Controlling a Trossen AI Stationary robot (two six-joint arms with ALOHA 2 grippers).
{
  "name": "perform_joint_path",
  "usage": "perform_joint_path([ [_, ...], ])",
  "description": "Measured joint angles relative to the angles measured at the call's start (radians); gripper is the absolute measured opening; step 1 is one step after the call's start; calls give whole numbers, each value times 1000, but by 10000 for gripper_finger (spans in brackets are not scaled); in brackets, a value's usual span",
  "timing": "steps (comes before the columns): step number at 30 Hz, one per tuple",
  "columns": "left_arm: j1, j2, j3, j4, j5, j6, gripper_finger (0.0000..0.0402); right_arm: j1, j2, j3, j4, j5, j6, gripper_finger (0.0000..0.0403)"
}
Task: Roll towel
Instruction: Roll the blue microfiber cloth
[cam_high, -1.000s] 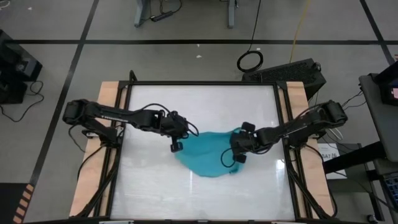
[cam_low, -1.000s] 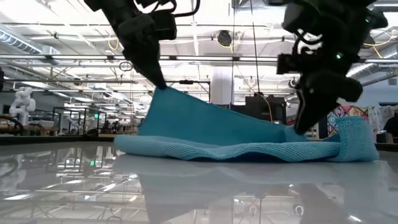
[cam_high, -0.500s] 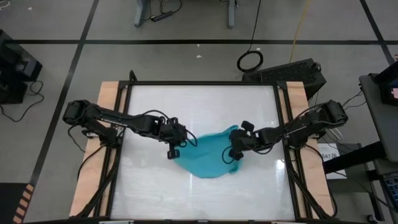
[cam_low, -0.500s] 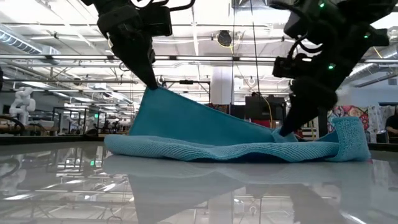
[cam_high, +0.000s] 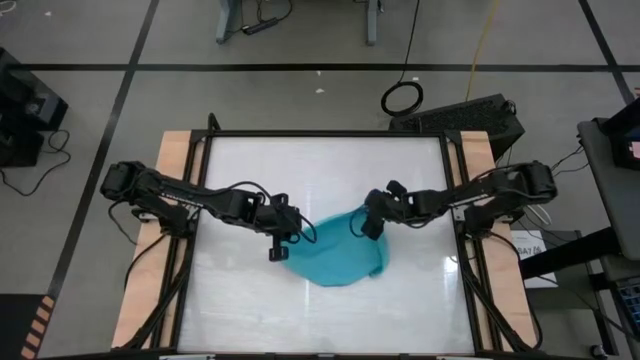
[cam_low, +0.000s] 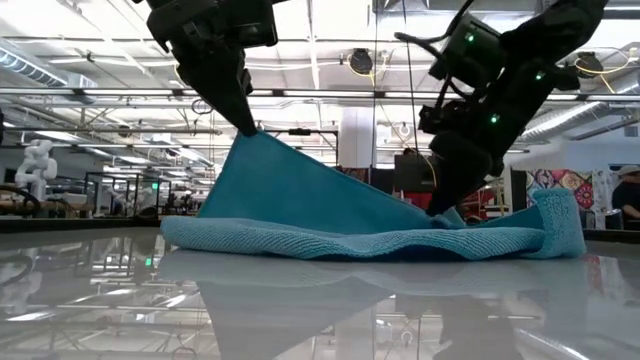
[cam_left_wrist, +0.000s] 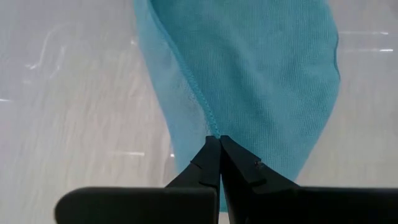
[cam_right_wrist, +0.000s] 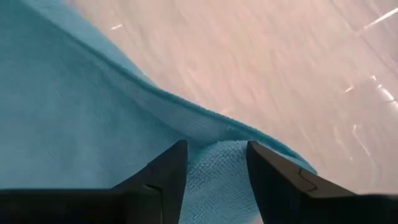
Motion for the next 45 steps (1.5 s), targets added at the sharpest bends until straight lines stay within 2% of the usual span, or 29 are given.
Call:
perform_joint_path([
  [5, -12, 0, 0, -2, -5, 0, 8, -26, 56, -13, 12, -77, 0, 135],
  [10, -17, 0, 0, -2, -18, 1, 8, -26, 96, -12, 21, -66, 0, 108],
  [14, -17, 0, 0, -6, -18, 1, 8, -21, 83, -14, 6, -50, -21, 61],
  [18, -17, 0, 0, -21, -38, 1, 8, -11, 38, -15, -20, -83, -53, 9],
  [23, -17, 0, 0, -74, -76, 2, 8, 20, -94, -15, -99, -136, -57, 8],
  [31, -9, -10, 0, -148, -155, 2, 8, 90, -426, -14, -195, -293, -63, 5],
  [37, 11, -54, 0, -211, -228, -20, 8, 130, -651, -14, -253, -347, -87, 6],
  [43, 21, -84, 1, -241, -243, -52, 8, 163, -816, -14, -272, -386, -103, 6],
  [45, 21, -86, 0, -276, -244, -56, 8, 175, -854, -13, -284, -432, -112, 6],
])
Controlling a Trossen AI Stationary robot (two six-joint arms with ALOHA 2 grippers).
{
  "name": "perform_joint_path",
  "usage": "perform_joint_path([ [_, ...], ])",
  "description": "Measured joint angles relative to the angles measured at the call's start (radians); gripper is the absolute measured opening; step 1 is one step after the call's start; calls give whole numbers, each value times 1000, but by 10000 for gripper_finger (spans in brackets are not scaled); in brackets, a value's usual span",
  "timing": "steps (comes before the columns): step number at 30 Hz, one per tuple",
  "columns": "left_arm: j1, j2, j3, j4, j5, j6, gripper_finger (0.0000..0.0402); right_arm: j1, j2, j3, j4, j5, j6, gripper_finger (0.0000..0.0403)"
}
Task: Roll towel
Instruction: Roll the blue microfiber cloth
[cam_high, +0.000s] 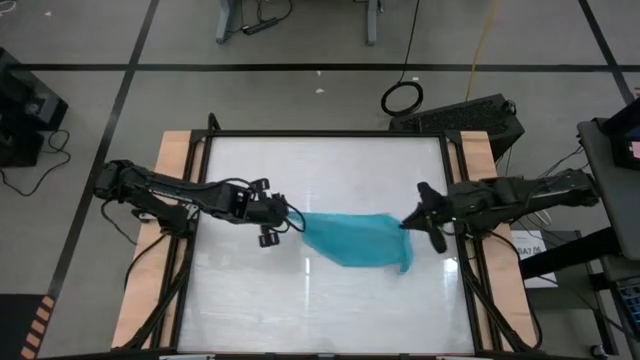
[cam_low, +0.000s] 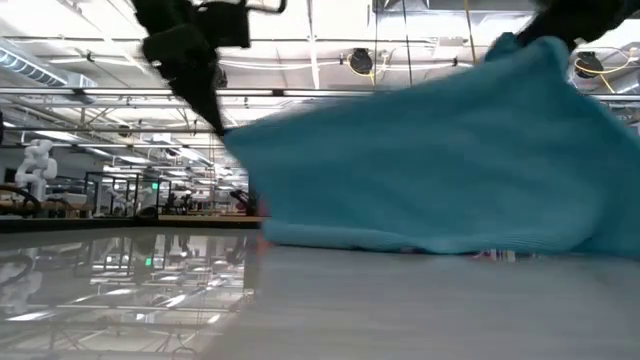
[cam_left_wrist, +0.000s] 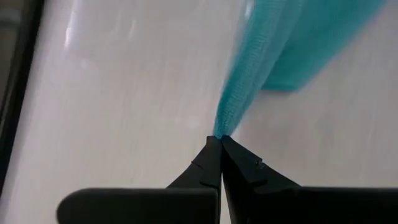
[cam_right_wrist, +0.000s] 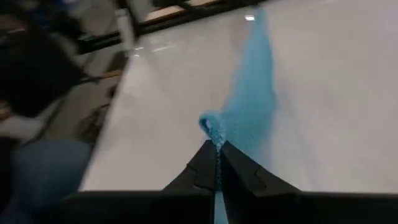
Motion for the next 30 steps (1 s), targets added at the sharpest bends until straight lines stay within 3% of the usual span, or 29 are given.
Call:
perform_joint_path([
  [10, -5, -17, 0, -7, -11, -50, 8, 34, -57, 0, 14, -59, -16, 6],
  [14, -36, -45, 20, 16, 39, -46, 8, 73, -56, 0, 47, -70, -36, 6],
  [26, -297, -134, 217, 87, 34, 31, 8, 267, -7, 0, 312, -93, -86, 6],
  [30, -340, -136, 239, 77, -81, 57, 6, 312, 25, 0, 350, -65, -127, 6],
])
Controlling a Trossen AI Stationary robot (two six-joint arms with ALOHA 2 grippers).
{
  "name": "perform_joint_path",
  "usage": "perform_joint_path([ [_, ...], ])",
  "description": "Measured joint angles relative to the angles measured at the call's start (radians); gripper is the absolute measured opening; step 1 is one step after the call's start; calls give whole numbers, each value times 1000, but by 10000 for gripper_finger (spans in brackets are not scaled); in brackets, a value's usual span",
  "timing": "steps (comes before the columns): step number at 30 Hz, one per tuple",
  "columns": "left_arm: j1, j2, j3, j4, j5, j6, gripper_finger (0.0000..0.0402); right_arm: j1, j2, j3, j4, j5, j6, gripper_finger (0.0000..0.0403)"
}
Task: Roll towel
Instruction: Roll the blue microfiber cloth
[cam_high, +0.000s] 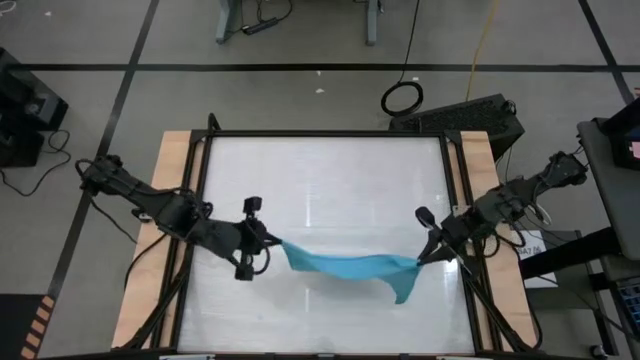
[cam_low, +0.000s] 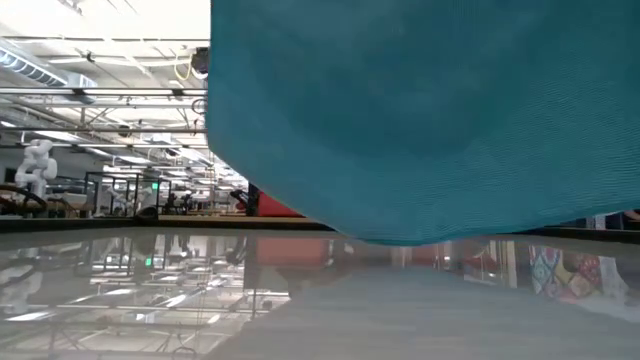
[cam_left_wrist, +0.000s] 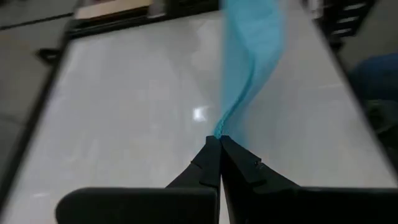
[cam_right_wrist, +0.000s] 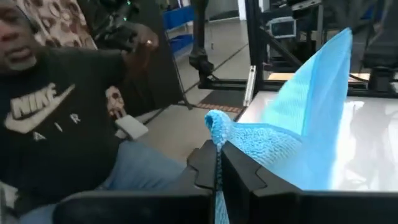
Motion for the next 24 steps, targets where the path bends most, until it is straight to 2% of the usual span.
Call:
perform_joint_path([
  [1, 9, 1, -2, -21, -28, 0, 4, -1, 3, 0, -25, 39, -8, 6],
  [3, 53, 19, -11, -55, -59, -20, 3, -10, 5, 1, -145, 190, -12, 6],
  [5, 102, 50, -38, -65, -58, -31, 3, -28, 23, 1, -293, 352, 28, 6],
  [7, 149, 92, -70, -69, -32, -33, 3, -52, 51, -5, -425, 440, 82, 6],
  [10, 208, 184, -102, -57, -5, -13, 2, -81, 94, -58, -469, 425, 115, 6],
  [15, 256, 318, -118, 1, -7, 55, 2, -97, 152, -171, -376, 391, 105, 6],
  [19, 247, 379, -118, 62, -4, 109, 2, -88, 169, -235, -292, 390, 77, 6],
  [24, 197, 388, -118, 74, -7, 141, 1, -39, 170, -251, -276, 390, 61, 6],
])
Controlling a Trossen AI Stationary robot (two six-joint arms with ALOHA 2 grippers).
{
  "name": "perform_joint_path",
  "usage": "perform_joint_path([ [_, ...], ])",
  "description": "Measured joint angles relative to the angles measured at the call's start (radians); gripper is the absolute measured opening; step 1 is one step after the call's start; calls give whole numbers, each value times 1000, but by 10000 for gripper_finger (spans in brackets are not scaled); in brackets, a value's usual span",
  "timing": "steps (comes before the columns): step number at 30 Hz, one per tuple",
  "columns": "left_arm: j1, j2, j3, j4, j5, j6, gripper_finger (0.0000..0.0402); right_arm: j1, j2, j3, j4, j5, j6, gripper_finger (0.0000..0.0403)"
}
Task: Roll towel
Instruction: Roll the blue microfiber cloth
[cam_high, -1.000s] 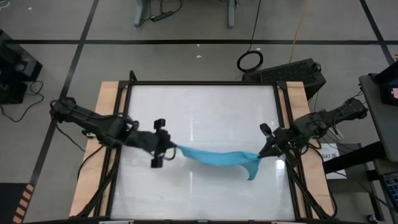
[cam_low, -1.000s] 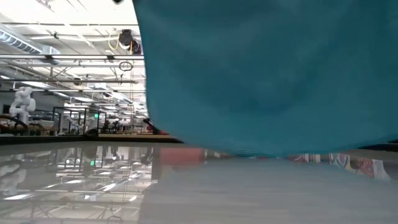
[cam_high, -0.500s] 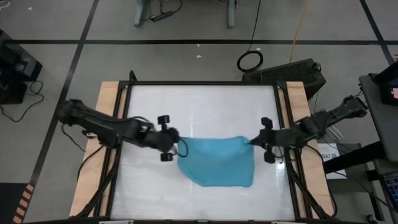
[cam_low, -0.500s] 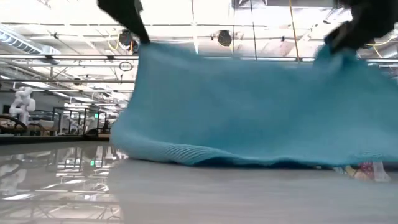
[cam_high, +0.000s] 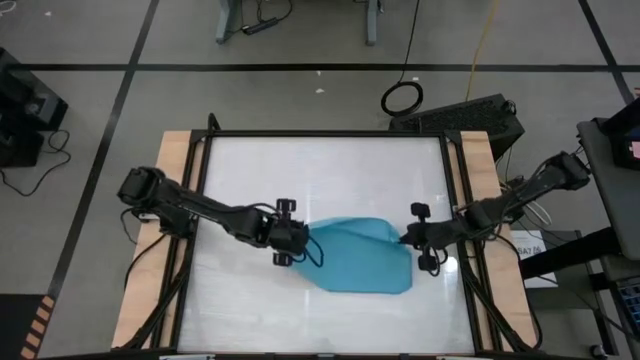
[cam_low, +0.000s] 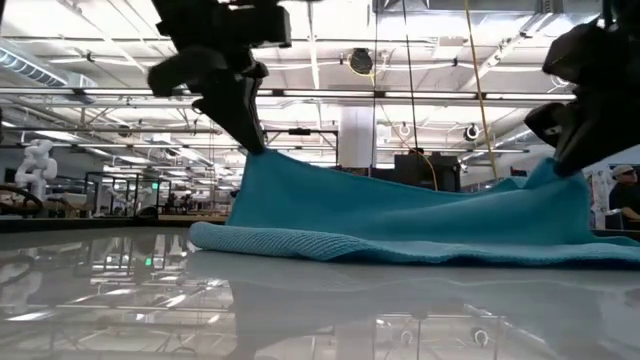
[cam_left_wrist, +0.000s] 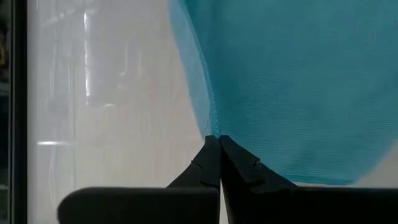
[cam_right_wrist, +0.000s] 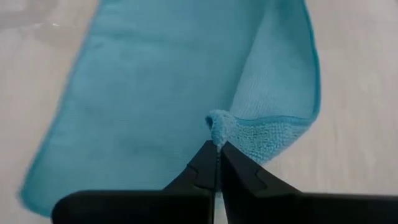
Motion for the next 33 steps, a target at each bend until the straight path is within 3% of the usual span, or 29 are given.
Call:
perform_joint_path([
  [16, -197, -9, 1, 20, -24, 51, 1, 295, 1, 10, 40, -32, 47, 6],
  [22, -202, 48, 1, 33, 43, 70, 19, 340, 45, 11, 42, -101, 60, 14],
  [26, -202, 103, 1, 81, 43, 107, 60, 362, 121, 11, 62, -106, 62, 48],
  [33, -202, 166, 1, 101, 48, 121, 149, 402, 240, 11, 177, -132, 107, 155],
])
